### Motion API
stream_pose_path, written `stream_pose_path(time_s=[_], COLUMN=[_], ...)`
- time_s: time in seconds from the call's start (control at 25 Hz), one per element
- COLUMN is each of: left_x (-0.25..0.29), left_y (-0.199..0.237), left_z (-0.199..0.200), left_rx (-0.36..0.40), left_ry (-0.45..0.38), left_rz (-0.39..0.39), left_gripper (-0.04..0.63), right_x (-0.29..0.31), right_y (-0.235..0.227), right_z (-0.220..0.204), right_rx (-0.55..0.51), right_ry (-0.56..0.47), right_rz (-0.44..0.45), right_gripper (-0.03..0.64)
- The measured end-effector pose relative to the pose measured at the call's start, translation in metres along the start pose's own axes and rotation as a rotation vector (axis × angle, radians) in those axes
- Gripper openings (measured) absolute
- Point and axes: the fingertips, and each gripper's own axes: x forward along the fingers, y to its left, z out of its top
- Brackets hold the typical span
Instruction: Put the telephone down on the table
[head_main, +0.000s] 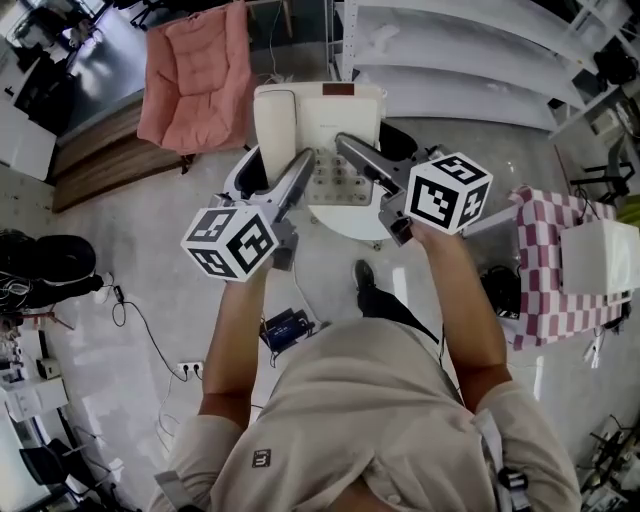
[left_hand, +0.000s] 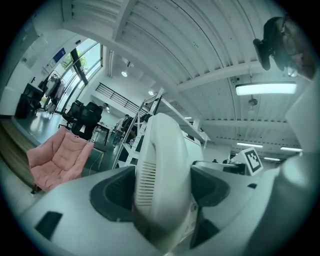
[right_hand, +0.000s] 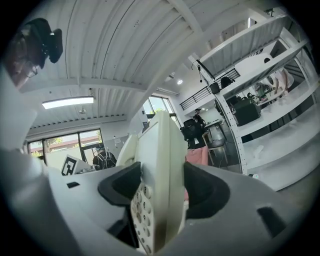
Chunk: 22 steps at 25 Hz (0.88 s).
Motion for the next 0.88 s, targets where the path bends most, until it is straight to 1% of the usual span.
stream_pose_path(time_s=[0.16,0.36,0.88], left_x=[0.03,0.061,0.128], left_y=[0.015,0.036,0.081], left_z=[-0.006,-0.018,-0.063], left_rx=[-0.019,-0.042,-0.087], left_ry=[0.005,0.031,0.125], left_rz=[0.028,0.046,0.055], left_gripper=[0.325,0.325,0.324], right_x=[0.017,0.037,0.072], right_y=[-0.032,-0.066,-0.146], right_z=[0.001,-0.006,-0.039], right_rx=[0.016,0.047,0.13], right_ry=[0.029,0.056,0.098], right_rz=[0.017,0.012,-0.027], right_gripper=[0.255,0.253,0.253])
